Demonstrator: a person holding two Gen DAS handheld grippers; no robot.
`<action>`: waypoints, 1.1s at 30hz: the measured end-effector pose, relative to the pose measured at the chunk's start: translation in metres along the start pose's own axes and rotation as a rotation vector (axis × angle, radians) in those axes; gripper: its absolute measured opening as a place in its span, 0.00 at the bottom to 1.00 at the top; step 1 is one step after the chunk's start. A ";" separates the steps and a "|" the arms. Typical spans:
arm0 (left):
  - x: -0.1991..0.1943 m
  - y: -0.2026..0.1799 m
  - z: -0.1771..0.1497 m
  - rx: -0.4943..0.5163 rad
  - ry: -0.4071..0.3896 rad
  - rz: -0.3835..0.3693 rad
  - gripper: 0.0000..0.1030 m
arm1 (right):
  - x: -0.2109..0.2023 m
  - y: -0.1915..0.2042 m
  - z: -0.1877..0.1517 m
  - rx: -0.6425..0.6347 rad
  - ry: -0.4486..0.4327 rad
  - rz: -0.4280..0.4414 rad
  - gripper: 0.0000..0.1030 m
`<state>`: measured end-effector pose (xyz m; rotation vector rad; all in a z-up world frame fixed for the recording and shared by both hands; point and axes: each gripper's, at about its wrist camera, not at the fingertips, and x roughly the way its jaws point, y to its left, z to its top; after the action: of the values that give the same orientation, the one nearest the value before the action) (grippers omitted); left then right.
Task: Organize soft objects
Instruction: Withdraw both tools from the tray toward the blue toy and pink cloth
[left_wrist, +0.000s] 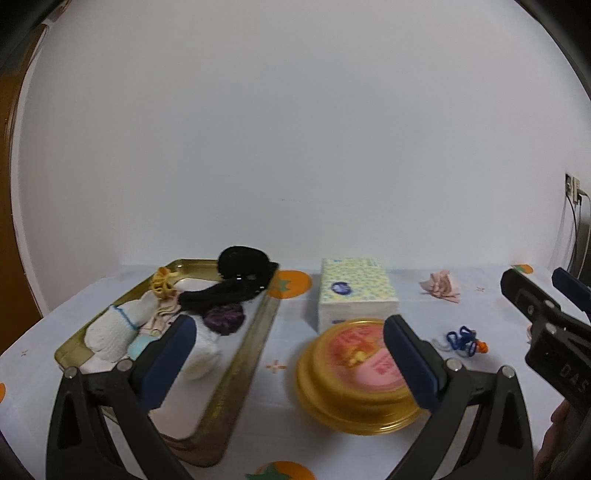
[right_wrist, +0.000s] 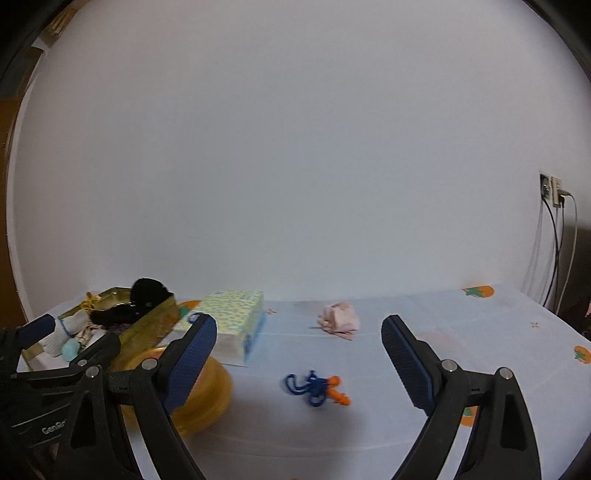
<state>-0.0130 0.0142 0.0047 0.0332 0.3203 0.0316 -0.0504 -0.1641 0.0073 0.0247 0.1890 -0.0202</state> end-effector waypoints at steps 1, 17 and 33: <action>0.000 -0.004 0.000 0.006 0.001 -0.004 1.00 | 0.002 -0.003 0.000 0.001 0.004 -0.006 0.90; 0.007 -0.069 0.001 0.135 0.019 -0.092 1.00 | 0.020 -0.075 0.004 0.015 0.026 -0.139 0.90; 0.073 -0.191 -0.001 0.303 0.272 -0.202 0.85 | 0.030 -0.133 0.006 0.044 0.069 -0.206 0.90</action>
<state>0.0612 -0.1744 -0.0261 0.2989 0.5973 -0.2147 -0.0225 -0.2974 0.0043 0.0496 0.2599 -0.2294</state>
